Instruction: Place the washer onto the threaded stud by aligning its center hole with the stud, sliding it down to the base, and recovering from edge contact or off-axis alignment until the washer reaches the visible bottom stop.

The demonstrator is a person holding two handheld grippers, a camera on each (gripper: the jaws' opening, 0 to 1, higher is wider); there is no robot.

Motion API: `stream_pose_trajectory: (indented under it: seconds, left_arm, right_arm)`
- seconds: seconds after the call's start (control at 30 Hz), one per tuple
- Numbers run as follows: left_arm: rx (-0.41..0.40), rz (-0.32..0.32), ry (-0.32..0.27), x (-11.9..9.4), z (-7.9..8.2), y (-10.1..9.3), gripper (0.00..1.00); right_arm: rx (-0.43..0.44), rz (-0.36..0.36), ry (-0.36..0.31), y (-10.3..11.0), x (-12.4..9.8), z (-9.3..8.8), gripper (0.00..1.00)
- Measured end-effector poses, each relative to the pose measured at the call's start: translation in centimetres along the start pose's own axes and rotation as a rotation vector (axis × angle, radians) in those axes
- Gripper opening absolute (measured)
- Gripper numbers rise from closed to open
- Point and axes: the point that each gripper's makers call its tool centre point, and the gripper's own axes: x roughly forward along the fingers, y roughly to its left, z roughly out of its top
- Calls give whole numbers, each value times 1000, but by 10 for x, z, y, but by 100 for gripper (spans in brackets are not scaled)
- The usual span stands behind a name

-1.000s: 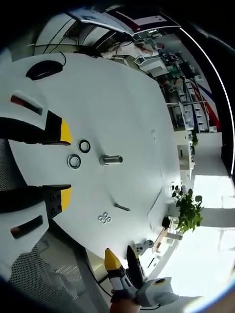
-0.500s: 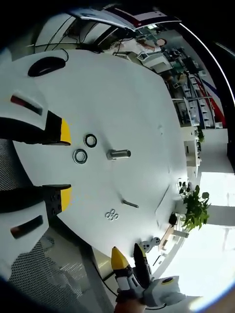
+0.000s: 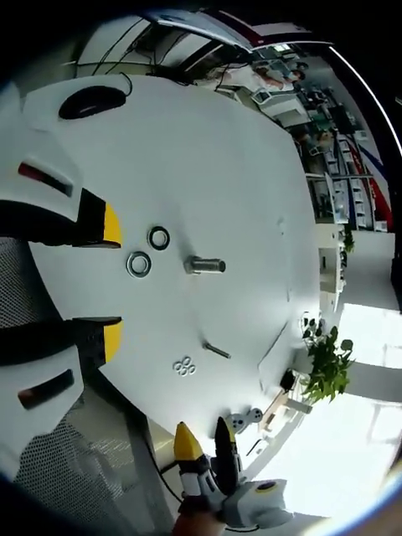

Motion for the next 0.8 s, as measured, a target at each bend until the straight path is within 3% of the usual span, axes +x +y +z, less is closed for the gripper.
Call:
stream_pose_trajectory:
  seconds: [0.57, 0.8]
  left_arm:
    - [23, -10, 112, 23, -13, 9, 30]
    - [-13, -11, 144, 34, -13, 16, 30]
  right_arm:
    - [1, 0, 12, -1, 0, -2, 61]
    - [-2, 14, -9, 4, -1, 4, 61]
